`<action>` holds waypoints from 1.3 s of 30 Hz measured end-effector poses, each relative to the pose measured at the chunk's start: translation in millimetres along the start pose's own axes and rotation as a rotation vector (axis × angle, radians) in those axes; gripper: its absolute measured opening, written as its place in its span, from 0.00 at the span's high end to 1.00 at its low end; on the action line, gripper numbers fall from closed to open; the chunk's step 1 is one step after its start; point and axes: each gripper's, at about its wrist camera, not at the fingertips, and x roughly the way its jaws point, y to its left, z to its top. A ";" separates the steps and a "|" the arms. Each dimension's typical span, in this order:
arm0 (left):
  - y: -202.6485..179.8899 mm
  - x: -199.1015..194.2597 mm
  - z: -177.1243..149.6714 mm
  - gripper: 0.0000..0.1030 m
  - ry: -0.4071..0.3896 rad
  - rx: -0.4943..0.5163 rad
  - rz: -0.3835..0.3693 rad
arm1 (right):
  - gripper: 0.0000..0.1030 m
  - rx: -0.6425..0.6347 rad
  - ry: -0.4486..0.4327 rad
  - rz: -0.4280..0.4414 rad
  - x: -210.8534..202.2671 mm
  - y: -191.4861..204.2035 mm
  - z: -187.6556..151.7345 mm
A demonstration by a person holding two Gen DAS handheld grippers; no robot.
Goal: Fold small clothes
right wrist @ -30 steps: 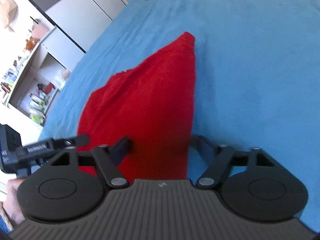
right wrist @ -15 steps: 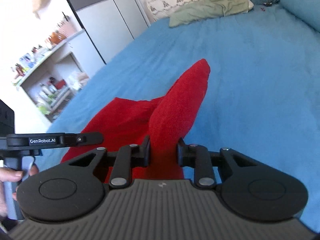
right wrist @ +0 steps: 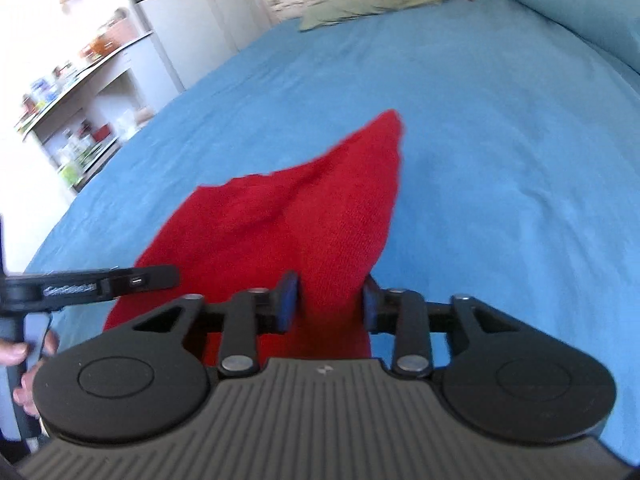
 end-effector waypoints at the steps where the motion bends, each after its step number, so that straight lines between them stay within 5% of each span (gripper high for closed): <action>1: 1.5 -4.8 0.2 0.38 -0.016 0.009 0.013 | 0.21 -0.007 -0.027 0.001 -7.5 -0.5 -0.8; 2: 0.2 -7.7 3.0 0.23 -0.042 0.023 0.038 | 0.04 -0.022 -0.064 -0.013 -15.2 0.6 -1.2; 3: 0.6 -11.6 4.0 0.16 -0.068 0.037 0.070 | 0.00 -0.034 -0.090 -0.038 -18.6 2.6 -0.6; 11: 13.5 17.9 -2.0 0.17 -0.016 0.046 0.177 | 0.00 -0.050 -0.036 -0.209 16.9 -11.4 -8.2; 20: 11.2 23.0 -1.8 0.20 0.004 0.064 0.198 | 0.00 -0.037 -0.038 -0.204 8.9 -16.6 -12.7; 25: -15.3 -40.0 16.7 0.14 -0.094 0.093 0.196 | 0.00 -0.036 -0.124 -0.162 -49.1 2.3 7.7; 28: -34.5 -85.0 25.1 0.00 -0.152 0.109 0.209 | 0.00 -0.041 -0.147 -0.150 -93.8 21.3 17.7; 39: -88.2 -227.8 -17.4 0.00 -0.215 0.143 0.282 | 0.00 -0.109 -0.163 -0.275 -243.3 96.4 -13.9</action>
